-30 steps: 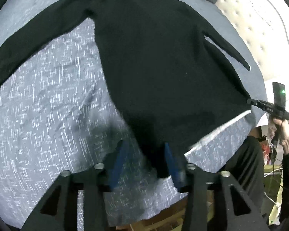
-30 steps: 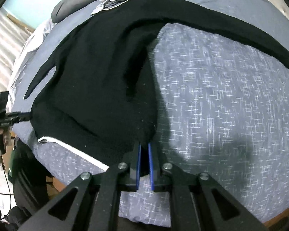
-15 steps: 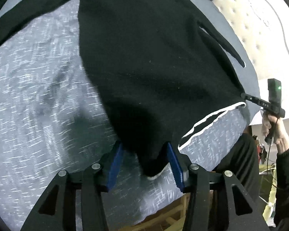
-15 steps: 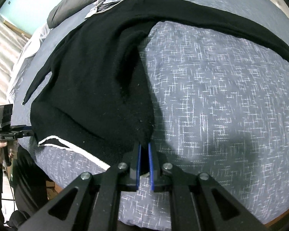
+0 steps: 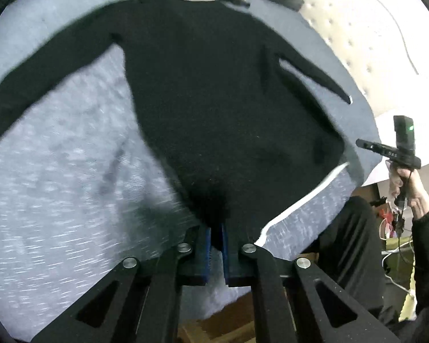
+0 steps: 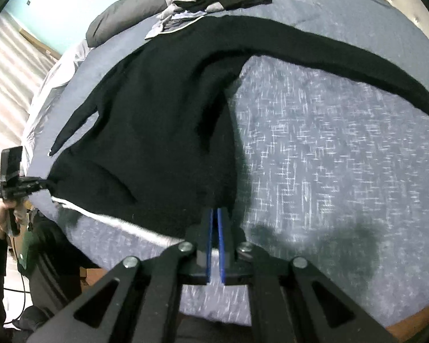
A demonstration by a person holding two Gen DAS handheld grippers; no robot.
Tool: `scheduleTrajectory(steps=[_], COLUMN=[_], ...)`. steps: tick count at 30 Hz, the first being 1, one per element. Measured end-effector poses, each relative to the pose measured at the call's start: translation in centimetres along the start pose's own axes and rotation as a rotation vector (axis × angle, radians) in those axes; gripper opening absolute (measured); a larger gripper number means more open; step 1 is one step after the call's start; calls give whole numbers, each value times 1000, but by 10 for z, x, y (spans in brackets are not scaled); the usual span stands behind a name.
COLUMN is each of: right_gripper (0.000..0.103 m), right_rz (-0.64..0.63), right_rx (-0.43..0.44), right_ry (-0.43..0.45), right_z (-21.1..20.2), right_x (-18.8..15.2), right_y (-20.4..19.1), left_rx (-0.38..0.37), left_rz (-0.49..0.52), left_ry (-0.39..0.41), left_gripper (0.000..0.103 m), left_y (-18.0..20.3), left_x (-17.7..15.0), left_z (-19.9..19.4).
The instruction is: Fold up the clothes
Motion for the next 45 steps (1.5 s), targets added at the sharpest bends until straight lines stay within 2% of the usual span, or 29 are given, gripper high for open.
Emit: scheduleTrajectory(steps=[5,9,11,12,13,14,19,20,22,24,28,32,35,38,41,45], right_gripper=[3,5,16,37,53,54,53,50,16,10,8,8,8,8,8,11], right_rz=[19,74,73,67,63,59,19,18,18,18,33,97,179,229,250,212], right_rx=[2,27,15,9,7,9,-33,-27,-1,19,78,159,170,156,151,145], right_ry=[-7,-5,-18,-22,-26,-28,-81,-89,-93,-81,-45,-38,-71,-108,-113,-100], right_z=[4,20,28,32,36,40,74,79,84,80,47,15,22,49,59,54], right_x=[-10,-6,-3,-1,1,4,14,14,14,13,8,-4,-14,-24,-27,-24], right_y=[7,11,7,4,0,-4,-15,-16,-17,-19,-20,-2,17,24,23,18], left_rx=[19,36,44,48,51,51,53,53,56,54,46,50,44,49,62,69], left_rz=[-17,-31,-32,-33,-34,-37,-34,-32,-29,-25,-6,24,18,-18,-53,-48], left_ry=[-26,-54,-61,-62,-63,-61,-53,-49,-42,-42,-42,-61,-88,-125,-164,-160], left_gripper=[6,6,6,6,6,6,6,6,6,6,6,6,6,6,6,10], left_y=[-15,-24,-26,-27,-27,-28,-27,-26,-26,-28,-26,-19,-20,-30,-41,-41], left_x=[-12,-13,-12,-11,-10,-9,-7,-6,-5,-6,-8,-14,-20,-24,-28,-27], left_z=[-6,15,22,24,26,27,24,21,18,18,10,7,19,41,58,57])
Point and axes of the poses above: each gripper's, at about its wrist camera, not at the fingertips, and z roughly the way its jaws point, y to its right, x to its top, the point moved 5 cm from there along z, roughly the way its jaws point, and after that the axes turned 7 degrees about -y, right-handed, at the moved point
